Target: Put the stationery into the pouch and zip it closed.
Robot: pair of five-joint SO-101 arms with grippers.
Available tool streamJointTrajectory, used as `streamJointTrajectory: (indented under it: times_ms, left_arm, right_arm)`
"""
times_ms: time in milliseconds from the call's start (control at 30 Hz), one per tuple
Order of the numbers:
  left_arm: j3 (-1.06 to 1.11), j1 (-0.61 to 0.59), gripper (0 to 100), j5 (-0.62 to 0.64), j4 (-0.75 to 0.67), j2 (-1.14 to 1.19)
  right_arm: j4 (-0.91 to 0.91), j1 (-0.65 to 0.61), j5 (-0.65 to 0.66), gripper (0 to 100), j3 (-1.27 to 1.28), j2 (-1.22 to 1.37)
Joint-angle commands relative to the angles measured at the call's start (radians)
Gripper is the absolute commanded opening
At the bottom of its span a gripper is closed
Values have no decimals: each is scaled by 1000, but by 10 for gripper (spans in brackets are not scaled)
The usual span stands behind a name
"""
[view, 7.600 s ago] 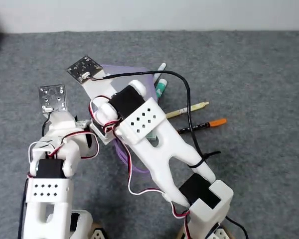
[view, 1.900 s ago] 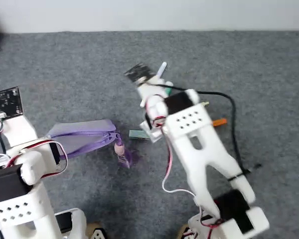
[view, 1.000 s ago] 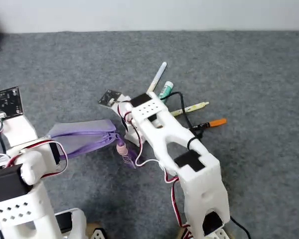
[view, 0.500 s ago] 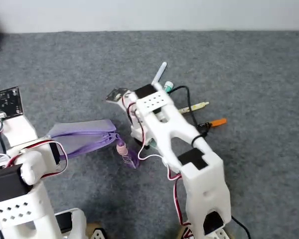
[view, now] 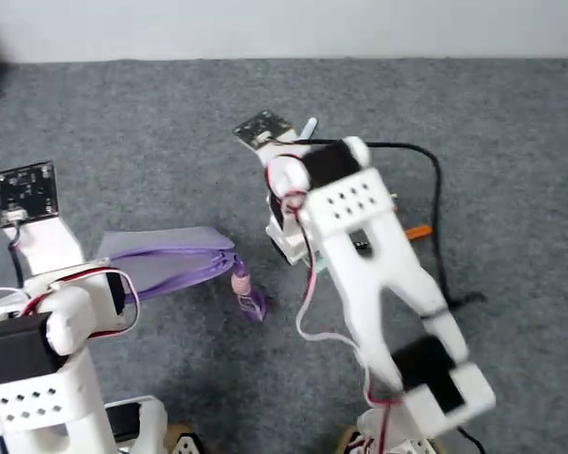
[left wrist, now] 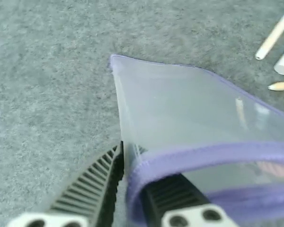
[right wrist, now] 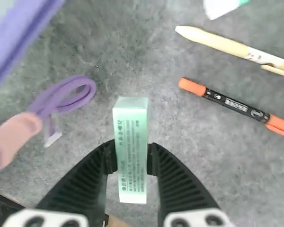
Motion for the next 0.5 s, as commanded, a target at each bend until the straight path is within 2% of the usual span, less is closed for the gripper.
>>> streamJointTrajectory:
  times_ms: [0,133,267,367,467]
  left_arm:
    - [-48,28,12,17,3,3]
    - [-48,28,12,17,3,3]
    - [-54,28,13,17,3,12]
    - [-114,28,13,25,18,89]
    - [-191,28,13,68,20,190]
  right_arm:
    - [41,-4,-38,9,43,-209]
    - [42,1,-98,8,161,-390]
    - [41,-2,-104,8,298,-570]
    - [39,-13,-109,8,334,-673]
    - [-18,-35,-169,8,334,-743]
